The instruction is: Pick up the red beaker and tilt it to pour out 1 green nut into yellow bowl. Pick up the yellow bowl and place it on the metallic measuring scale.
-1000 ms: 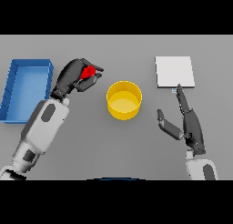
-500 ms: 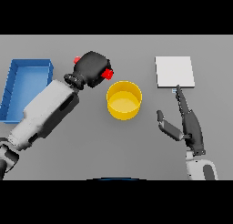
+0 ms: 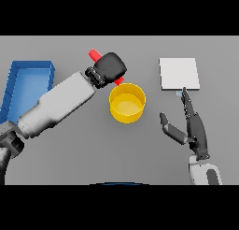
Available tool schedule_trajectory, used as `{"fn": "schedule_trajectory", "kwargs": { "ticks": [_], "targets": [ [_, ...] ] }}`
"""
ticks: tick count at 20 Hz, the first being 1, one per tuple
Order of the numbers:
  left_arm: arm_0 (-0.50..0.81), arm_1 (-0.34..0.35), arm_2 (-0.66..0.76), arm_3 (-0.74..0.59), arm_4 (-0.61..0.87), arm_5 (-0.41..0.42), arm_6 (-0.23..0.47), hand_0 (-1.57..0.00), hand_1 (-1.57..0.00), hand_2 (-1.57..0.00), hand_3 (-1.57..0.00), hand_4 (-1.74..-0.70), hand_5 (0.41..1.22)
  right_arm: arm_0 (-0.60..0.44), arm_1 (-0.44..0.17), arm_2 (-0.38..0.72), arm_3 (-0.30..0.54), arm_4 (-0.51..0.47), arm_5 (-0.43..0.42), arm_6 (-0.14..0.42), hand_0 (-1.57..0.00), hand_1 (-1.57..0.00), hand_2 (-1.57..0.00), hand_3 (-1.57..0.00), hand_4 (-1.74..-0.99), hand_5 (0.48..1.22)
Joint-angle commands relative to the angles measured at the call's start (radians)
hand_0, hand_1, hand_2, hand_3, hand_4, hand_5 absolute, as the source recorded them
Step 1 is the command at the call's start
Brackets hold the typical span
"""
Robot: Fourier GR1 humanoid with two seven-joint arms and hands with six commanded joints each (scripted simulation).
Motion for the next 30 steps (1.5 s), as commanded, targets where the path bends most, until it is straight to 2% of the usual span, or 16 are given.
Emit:
{"fn": "schedule_trajectory", "kwargs": {
  "ticks": [1, 7, 8, 11, 14, 20, 22, 23, 24, 26, 29, 30],
  "targets": [
    [-0.016, 0.004, -0.025, 0.011, -0.018, -0.011, -0.007, -1.57, -1.57, -1.57, -1.57, -1.72, 1.219, -0.005, 0.002, 0.002, 0.010, 0.013, -0.009, 0.001, 0.00, 0.00, 0.00, 0.00, -1.193, 0.649],
    [-0.113, -0.019, -0.175, 0.072, -0.105, -0.038, -0.027, -1.57, -1.57, -1.57, -1.57, -1.73, 1.220, -0.007, 0.008, 0.012, 0.005, 0.032, -0.019, 0.006, 0.00, 0.00, 0.00, 0.00, -1.179, 0.635],
    [-0.119, -0.010, -0.201, 0.074, -0.117, -0.020, -0.059, -1.57, -1.57, -1.57, -1.57, -1.74, 1.220, -0.006, 0.012, 0.010, 0.001, 0.027, -0.021, 0.007, 0.00, 0.00, 0.00, 0.00, -1.180, 0.630],
    [-0.150, -0.016, -0.291, 0.076, -0.176, -0.005, -0.072, -1.57, -1.57, -1.57, -1.57, -1.73, 1.221, -0.025, 0.003, -0.002, 0.011, 0.025, -0.023, 0.028, 0.00, 0.00, 0.00, 0.00, -1.167, 0.626],
    [-0.196, -0.034, -0.352, 0.097, -0.209, -0.002, -0.077, -1.57, -1.57, -1.57, -1.57, -1.73, 1.221, -0.013, 0.007, 0.008, 0.007, 0.029, -0.020, -0.003, 0.00, 0.00, 0.00, 0.00, -1.162, 0.627],
    [-0.264, -0.082, -0.452, 0.132, -0.243, -0.007, -0.086, -1.57, -1.57, -1.57, -1.57, -1.72, 1.221, -0.010, -0.007, 0.004, -0.001, 0.049, -0.032, 0.007, 0.00, 0.00, 0.00, 0.00, -1.155, 0.637],
    [-0.284, -0.078, -0.481, 0.129, -0.252, -0.010, -0.083, -1.57, -1.57, -1.57, -1.57, -1.72, 1.221, -0.002, -0.003, 0.006, -0.002, 0.044, -0.029, 0.005, 0.00, 0.00, 0.00, 0.00, -1.151, 0.634],
    [-0.302, -0.081, -0.489, 0.134, -0.250, -0.008, -0.096, -1.57, -1.57, -1.57, -1.57, -1.72, 1.221, -0.001, 0.000, 0.001, -0.003, 0.034, -0.029, -0.006, 0.00, 0.00, 0.00, 0.00, -1.154, 0.635],
    [-0.327, -0.073, -0.497, 0.148, -0.247, 0.005, -0.125, -1.57, -1.57, -1.57, -1.57, -1.72, 1.221, -0.011, 0.002, -0.002, 0.003, 0.029, -0.028, 0.007, 0.00, 0.00, 0.00, 0.00, -1.152, 0.635],
    [-0.381, -0.057, -0.493, 0.166, -0.231, 0.004, -0.150, -1.57, -1.57, -1.57, -1.57, -1.72, 1.221, -0.009, 0.002, -0.002, 0.006, 0.020, -0.022, -0.015, 0.00, 0.00, 0.00, 0.00, -1.157, 0.638],
    [-0.475, -0.034, -0.481, 0.239, -0.220, 0.045, -0.140, -1.57, -1.57, -1.57, -1.57, -1.73, 1.221, -0.008, 0.004, 0.012, -0.001, 0.029, -0.016, -0.020, 0.00, 0.00, 0.00, 0.00, -1.154, 0.654],
    [-0.502, -0.009, -0.455, 0.250, -0.192, 0.050, -0.145, -1.57, -1.57, -1.57, -1.37, -1.73, 1.221, -0.011, -0.001, 0.007, 0.000, 0.033, -0.020, -0.013, 0.00, 0.00, 0.00, 0.00, -1.156, 0.659]
  ]
}}
